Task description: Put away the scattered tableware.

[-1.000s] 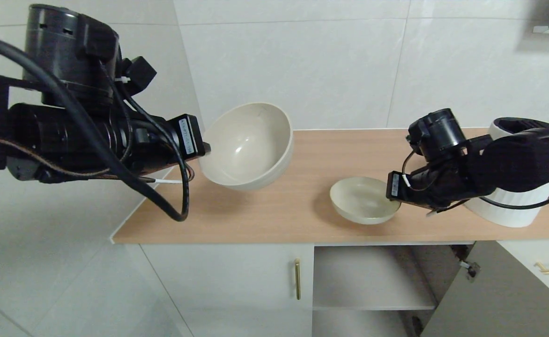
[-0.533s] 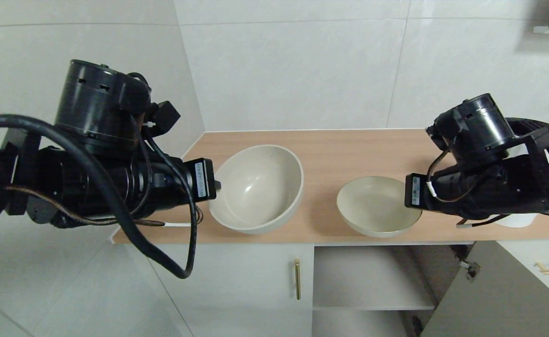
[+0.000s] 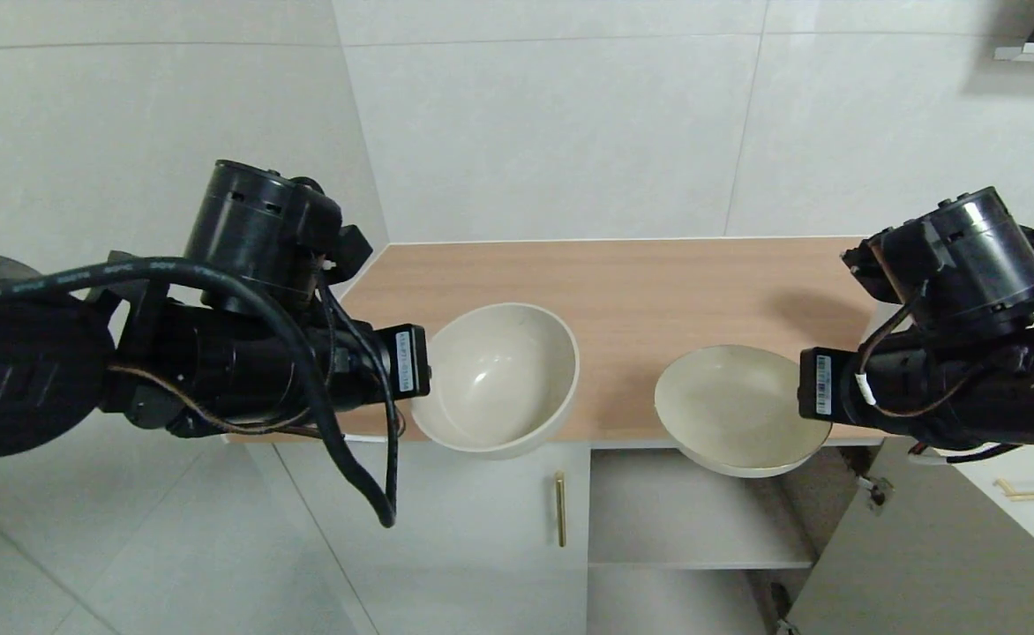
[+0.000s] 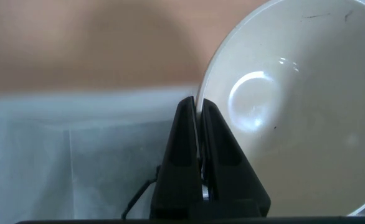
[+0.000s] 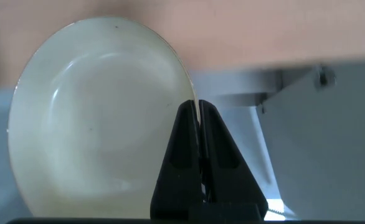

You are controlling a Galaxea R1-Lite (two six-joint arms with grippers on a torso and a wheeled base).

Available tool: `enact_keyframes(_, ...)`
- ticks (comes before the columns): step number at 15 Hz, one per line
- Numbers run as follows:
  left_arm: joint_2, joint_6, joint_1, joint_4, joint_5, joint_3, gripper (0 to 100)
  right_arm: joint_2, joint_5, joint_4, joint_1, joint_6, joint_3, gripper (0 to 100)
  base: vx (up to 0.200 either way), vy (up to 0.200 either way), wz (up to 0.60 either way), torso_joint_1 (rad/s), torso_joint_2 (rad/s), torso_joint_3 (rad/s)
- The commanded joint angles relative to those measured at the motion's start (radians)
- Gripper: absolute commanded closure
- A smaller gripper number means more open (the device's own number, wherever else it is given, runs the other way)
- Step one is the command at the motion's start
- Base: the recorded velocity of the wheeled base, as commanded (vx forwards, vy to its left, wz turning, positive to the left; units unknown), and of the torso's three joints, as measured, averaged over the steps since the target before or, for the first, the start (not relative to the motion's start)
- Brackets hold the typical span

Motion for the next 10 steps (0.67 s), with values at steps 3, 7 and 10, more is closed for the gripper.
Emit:
enact_keyframes(3, 0.022, 0.001, -0.001, -0.001, -0.001, 0.0, 100, 0.007, -0.001, 0.0, 0.0, -0.001, 0.008, 100, -0.133, 0.0, 0.0, -0.005, 0.0, 0.003)
enact_keyframes(7, 0.052, 0.001, -0.005, -0.002, -0.001, 0.0, 100, 0.007, -0.003, 0.0, 0.0, -0.004, 0.021, 100, 0.0, 0.0, 0.0, 0.0, 0.0, 0.0)
enact_keyframes(10, 0.064, 0.003, -0.009, -0.002, -0.001, 0.0, 100, 0.007, -0.004, -0.023, 0.008, -0.009, 0.039, 100, 0.0, 0.0, 0.0, -0.039, 0.1, 0.063)
